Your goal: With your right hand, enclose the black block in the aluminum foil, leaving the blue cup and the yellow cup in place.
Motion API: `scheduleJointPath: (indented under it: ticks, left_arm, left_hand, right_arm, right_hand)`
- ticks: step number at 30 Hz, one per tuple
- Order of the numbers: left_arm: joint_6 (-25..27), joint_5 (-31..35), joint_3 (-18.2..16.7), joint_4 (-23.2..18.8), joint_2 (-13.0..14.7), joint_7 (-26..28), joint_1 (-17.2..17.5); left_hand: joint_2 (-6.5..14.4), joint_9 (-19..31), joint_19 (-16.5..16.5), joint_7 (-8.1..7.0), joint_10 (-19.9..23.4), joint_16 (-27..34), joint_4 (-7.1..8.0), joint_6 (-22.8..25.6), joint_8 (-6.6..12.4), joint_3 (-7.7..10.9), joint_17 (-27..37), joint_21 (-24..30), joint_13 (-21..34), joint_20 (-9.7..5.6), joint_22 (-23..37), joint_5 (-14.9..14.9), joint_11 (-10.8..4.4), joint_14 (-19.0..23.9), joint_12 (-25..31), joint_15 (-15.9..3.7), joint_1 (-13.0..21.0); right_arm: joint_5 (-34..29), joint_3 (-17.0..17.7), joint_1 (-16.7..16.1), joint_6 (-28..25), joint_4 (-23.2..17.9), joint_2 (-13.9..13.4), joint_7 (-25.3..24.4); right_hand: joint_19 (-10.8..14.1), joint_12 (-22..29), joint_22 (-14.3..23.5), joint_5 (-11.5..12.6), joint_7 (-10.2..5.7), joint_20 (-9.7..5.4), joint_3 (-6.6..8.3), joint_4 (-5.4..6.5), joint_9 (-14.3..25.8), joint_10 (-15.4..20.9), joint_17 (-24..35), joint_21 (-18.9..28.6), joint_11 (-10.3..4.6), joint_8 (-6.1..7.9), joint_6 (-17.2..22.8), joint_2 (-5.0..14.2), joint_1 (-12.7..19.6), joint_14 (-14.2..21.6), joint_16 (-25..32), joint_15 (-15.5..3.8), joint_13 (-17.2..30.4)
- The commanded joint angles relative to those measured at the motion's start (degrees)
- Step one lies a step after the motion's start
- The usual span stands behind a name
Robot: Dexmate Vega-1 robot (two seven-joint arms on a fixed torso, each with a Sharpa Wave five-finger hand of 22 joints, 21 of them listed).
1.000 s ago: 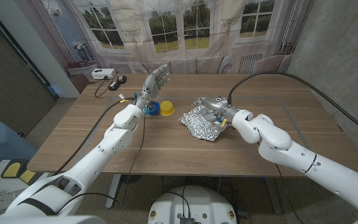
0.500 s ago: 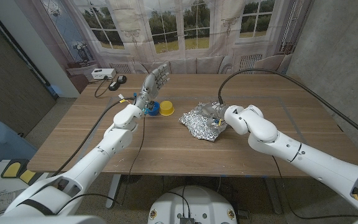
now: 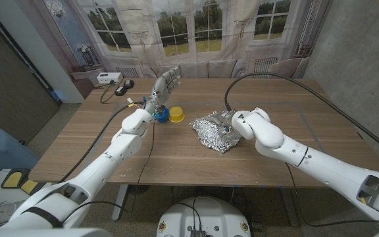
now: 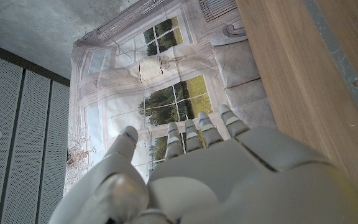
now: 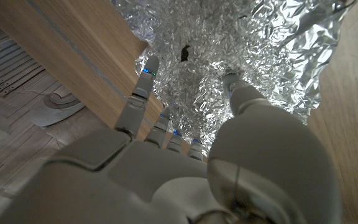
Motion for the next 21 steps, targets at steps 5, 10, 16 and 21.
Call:
scheduleJointPath:
  ticks: [5, 10, 16, 21]
  left_arm:
    - [0.06, -0.20, 0.17, 2.23, -0.84, -0.76, -1.35]
    - [-0.21, -0.14, 0.19, 2.95, -1.06, -1.01, -1.77]
    - [-0.27, -0.36, 0.13, 3.30, -1.18, -1.35, -1.86]
    - [-0.41, -0.45, 0.08, 3.28, -1.15, -1.54, -1.79]
  left_hand:
    - [0.70, 0.11, -0.18, -0.33, 0.11, 0.07, -0.06, -0.01, 0.40, 0.39, 0.07, -0.05, 0.14, 0.58, 0.11, 0.31, 0.16, -0.09, 0.52, 0.06, -0.03]
    - [0.78, 0.11, -0.14, -0.22, 0.15, 0.08, -0.09, -0.05, 0.39, 0.46, 0.06, -0.05, 0.13, 0.58, 0.11, 0.31, 0.14, -0.06, 0.56, 0.01, 0.02]
    - [0.84, 0.12, -0.15, -0.22, 0.12, 0.07, -0.11, -0.07, 0.39, 0.53, 0.06, -0.07, 0.13, 0.56, 0.11, 0.30, 0.16, -0.09, 0.56, 0.05, 0.06]
    - [0.86, 0.12, -0.11, -0.10, 0.10, 0.08, -0.15, -0.10, 0.39, 0.59, 0.06, -0.07, 0.13, 0.68, 0.12, 0.29, 0.17, -0.09, 0.58, 0.09, 0.10]
  right_arm:
    - [1.71, 0.08, -0.89, 1.27, 2.71, 0.53, -3.16]
    - [0.46, -1.18, 0.42, 0.55, 3.93, 1.46, -0.30]
    - [0.39, -1.64, 0.55, 0.44, 4.98, 1.84, -1.11]
    - [2.46, -0.73, -0.33, 0.85, 4.73, 1.43, -4.56]
  right_hand:
    - [6.42, 2.92, 0.34, 0.73, -0.24, -2.32, -1.86, -0.89, 0.63, 7.18, 1.32, 1.46, -0.06, 3.60, 11.35, 3.98, 6.94, 6.52, 2.81, -2.85, 0.34]
    - [5.08, 3.07, 0.27, -0.45, -0.26, -2.36, -2.56, -0.92, 0.30, 7.29, 2.25, 0.52, 0.47, 2.12, 9.19, 4.72, 8.81, 6.20, 2.95, -2.96, 0.56]
    - [12.37, 8.14, 0.81, -2.76, -0.15, -6.91, -4.06, -0.83, 0.59, 16.89, 5.81, 3.52, 1.23, 4.04, 16.17, 6.56, 12.42, 17.51, 8.67, -6.04, 1.98]
    - [16.53, 13.22, 1.89, -4.30, 4.63, -12.05, -3.60, -1.60, 0.89, 25.68, 10.08, 7.24, 2.50, 9.41, 30.16, 9.97, 17.92, 27.55, 13.57, -9.22, 3.80]
